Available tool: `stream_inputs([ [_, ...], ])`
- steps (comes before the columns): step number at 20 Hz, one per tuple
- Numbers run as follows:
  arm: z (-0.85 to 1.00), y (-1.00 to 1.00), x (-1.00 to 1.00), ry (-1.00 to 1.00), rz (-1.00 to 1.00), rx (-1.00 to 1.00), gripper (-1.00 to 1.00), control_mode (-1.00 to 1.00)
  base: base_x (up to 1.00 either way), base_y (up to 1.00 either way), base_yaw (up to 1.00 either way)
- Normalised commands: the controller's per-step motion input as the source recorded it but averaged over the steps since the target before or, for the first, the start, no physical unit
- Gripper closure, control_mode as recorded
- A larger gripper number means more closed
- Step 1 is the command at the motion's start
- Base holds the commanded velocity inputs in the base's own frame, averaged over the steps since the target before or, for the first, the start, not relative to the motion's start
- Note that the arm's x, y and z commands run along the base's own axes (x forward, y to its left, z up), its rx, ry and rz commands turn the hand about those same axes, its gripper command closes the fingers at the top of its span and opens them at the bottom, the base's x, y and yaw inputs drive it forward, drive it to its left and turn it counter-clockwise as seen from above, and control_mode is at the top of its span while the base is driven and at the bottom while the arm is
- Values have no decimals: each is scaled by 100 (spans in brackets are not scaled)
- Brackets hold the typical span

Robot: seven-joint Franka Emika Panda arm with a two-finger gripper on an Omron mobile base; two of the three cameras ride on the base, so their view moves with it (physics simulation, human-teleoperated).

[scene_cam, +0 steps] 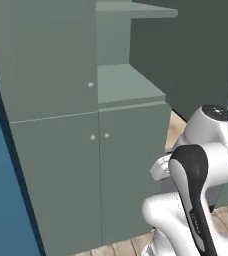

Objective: Open the cabinet. Pick the sponge and place it next to the sink. Then close the cabinet.

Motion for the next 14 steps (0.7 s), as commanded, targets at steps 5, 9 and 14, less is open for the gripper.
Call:
stream_inputs([
  [5, 0, 0, 0, 0, 0, 0, -100, 100, 25, 0, 14],
  [9, 0, 0, 0, 0, 0, 0, -100, 100, 68, 0, -1],
  [14, 0, 0, 0, 0, 0, 0, -100, 100, 46, -5, -11],
])
